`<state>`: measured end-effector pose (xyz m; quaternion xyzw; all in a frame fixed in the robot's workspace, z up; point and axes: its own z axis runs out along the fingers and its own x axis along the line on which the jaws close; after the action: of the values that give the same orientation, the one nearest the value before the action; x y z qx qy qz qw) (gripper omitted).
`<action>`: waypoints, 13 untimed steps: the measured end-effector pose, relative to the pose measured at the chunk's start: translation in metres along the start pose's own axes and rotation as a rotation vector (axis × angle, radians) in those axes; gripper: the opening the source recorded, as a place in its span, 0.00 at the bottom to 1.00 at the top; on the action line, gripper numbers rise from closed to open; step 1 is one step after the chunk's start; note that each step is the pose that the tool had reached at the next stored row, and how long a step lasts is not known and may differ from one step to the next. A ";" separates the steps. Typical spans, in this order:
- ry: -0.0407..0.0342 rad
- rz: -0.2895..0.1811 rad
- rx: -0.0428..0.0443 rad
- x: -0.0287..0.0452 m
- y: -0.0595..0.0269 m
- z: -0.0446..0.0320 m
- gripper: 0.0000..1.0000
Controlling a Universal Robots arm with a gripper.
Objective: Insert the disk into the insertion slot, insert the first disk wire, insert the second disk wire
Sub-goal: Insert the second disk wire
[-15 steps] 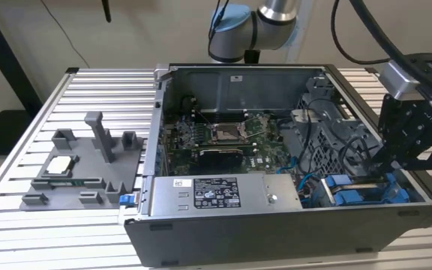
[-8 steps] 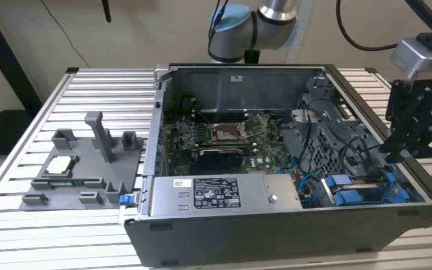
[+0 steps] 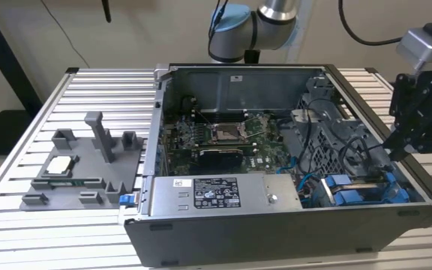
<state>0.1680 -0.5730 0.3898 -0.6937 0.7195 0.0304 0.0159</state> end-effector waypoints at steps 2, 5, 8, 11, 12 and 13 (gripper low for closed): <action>-0.0002 0.000 -0.0003 -0.0001 -0.0027 0.0000 0.27; -0.0001 0.000 -0.0012 -0.0003 -0.0077 -0.0001 0.27; 0.0001 0.000 -0.0021 -0.0004 -0.0126 -0.0002 0.27; 0.0000 0.000 -0.0026 -0.0008 -0.0155 -0.0003 0.27; 0.0002 0.000 -0.0040 -0.0009 -0.0163 -0.0005 0.27; 0.0002 0.001 -0.0062 -0.0011 -0.0169 -0.0008 0.27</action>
<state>0.1850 -0.5726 0.3902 -0.6935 0.7196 0.0325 0.0137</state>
